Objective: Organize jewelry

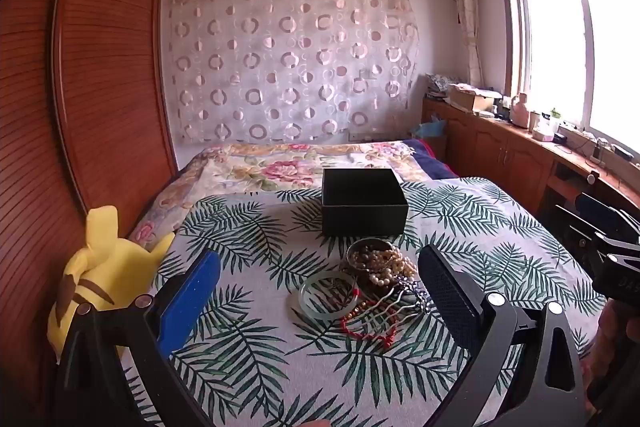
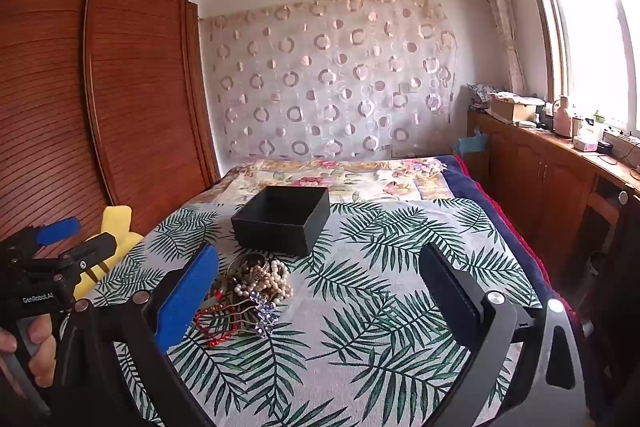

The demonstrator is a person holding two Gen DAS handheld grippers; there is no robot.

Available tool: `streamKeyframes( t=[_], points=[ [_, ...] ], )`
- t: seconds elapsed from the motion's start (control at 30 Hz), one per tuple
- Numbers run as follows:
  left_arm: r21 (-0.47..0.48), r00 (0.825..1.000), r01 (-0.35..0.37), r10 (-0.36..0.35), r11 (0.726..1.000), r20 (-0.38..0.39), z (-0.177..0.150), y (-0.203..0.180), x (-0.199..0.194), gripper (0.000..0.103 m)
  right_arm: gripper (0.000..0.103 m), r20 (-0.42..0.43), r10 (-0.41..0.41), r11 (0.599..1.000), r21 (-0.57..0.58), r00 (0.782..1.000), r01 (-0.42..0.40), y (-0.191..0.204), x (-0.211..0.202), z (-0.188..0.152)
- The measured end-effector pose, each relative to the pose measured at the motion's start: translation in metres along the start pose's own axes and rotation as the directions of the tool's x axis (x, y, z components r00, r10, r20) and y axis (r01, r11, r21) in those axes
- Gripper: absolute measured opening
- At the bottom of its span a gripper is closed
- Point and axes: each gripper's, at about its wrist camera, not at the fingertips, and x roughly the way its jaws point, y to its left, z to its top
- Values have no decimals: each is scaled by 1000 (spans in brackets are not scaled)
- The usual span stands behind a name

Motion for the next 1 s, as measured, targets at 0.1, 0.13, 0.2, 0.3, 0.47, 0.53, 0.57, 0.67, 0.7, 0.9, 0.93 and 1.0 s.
streamKeyframes(
  t=[0.1, 0.13, 0.2, 0.3, 0.47, 0.53, 0.57, 0.67, 0.7, 0.9, 0.93, 1.0],
  points=[
    [3, 1000, -1, 1, 1000, -1, 0, 0, 0, 96, 101, -1, 0, 1000, 2, 1000, 0, 0, 0, 0],
    [2, 1000, -2, 2, 1000, -1, 0, 0, 0, 96, 101, -1, -1, 1000, 2, 1000, 1, 0, 0, 0],
    [2, 1000, -3, 3, 1000, -1, 0, 0, 0, 96, 101, -2, -2, 1000, -2, 1000, 2, 0, 1, 0],
    [4, 1000, -5, 5, 1000, 0, 0, -2, 1, 96, 101, -1, -2, 1000, 0, 1000, 2, 0, 1, 0],
    [-2, 1000, 2, -2, 1000, 0, -1, 1, 1, 96, 101, -3, -2, 1000, -1, 1000, 2, 1, 1, -1],
    [-2, 1000, 2, -2, 1000, -1, -1, 2, 2, 96, 101, -3, -2, 1000, 0, 1000, 2, 1, 1, -1],
    [-3, 1000, 3, -3, 1000, -2, -1, 2, 2, 96, 101, -3, -2, 1000, -1, 1000, 2, 1, 1, -1],
    [0, 1000, -1, 1, 1000, 4, 0, 0, 0, 96, 101, -4, -2, 1000, -2, 1000, 2, 2, 2, -1],
    [0, 1000, 0, 0, 1000, 5, 0, 0, 0, 96, 101, -4, -3, 1000, -2, 1000, 3, 2, 2, -2],
    [-2, 1000, 1, -1, 1000, 2, -1, 0, -1, 96, 101, -7, -3, 1000, -2, 1000, 3, 2, 2, -2],
    [-2, 1000, 1, -1, 1000, 2, 0, 0, -2, 96, 101, -7, -3, 1000, -2, 1000, 3, 2, 2, -2],
    [-2, 1000, 2, -2, 1000, 2, 0, 0, -2, 96, 101, -8, -3, 1000, -3, 1000, 3, 2, 3, -2]
  ],
)
